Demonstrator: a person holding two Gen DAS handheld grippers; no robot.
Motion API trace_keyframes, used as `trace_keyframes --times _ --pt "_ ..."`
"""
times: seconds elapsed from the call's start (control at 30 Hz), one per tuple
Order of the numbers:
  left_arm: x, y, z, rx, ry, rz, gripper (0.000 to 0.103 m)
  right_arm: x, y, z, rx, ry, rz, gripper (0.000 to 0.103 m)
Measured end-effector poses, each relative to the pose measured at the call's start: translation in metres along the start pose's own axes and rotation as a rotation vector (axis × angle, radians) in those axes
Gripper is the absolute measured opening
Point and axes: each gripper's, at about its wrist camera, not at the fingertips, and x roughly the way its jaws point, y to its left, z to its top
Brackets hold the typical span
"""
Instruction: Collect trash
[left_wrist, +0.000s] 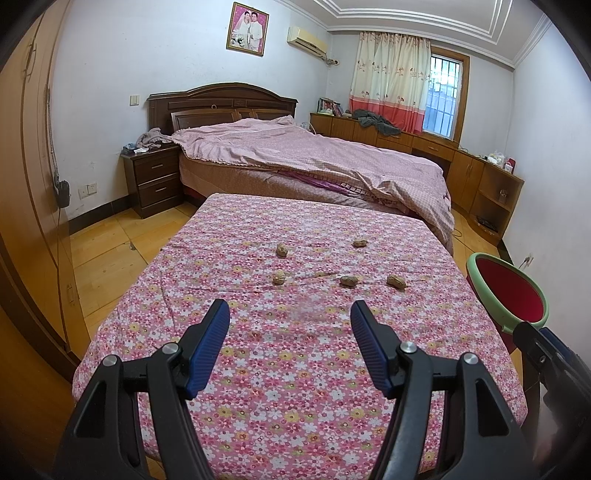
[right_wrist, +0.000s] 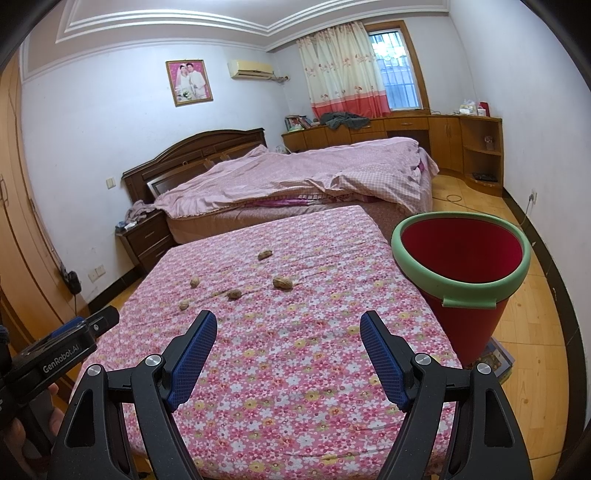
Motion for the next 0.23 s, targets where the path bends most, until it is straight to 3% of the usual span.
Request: trace_keyframes --times 0.23 --pt "0.0008 -0.0014 0.0008 0.002 0.005 0.008 0.068 0.0003 -0.0001 0.0001 0.000 0.003 0.000 0.081"
